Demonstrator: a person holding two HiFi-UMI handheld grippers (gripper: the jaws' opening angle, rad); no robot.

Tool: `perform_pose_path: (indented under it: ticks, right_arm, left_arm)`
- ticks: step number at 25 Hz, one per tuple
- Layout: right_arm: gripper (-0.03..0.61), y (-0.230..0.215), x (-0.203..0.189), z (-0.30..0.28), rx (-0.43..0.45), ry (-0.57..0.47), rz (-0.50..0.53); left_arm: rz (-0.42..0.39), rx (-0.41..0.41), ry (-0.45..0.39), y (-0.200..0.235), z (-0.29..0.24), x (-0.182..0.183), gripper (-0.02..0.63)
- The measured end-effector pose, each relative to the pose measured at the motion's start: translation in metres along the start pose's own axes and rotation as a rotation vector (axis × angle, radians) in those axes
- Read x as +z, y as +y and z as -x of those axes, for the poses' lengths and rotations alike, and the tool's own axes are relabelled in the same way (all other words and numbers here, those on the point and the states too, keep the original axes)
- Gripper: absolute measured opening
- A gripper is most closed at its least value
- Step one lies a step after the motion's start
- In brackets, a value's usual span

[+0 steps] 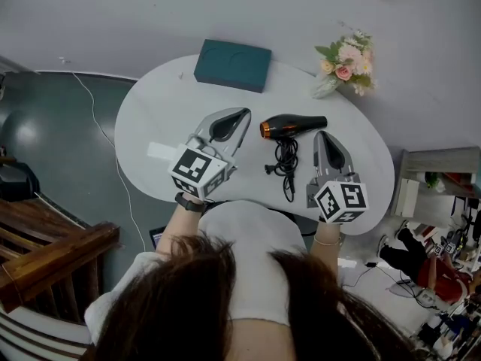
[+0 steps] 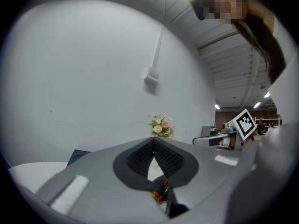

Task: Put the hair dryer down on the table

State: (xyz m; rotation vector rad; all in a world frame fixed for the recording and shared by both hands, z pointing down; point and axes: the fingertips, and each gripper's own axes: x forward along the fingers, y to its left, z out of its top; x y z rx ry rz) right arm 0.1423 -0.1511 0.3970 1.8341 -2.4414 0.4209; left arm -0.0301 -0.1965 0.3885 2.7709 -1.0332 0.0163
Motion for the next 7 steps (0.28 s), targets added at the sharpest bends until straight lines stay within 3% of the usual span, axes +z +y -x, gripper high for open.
perform_pose_path:
  ticks: [7]
  right_arm:
    - [0.002, 0.0018, -0.0019, 0.0013, -0.001, 0.005, 0.005]
  left_arm:
    - [0.01, 0.003, 0.004, 0.0007, 0.0019, -0.0035, 0.059]
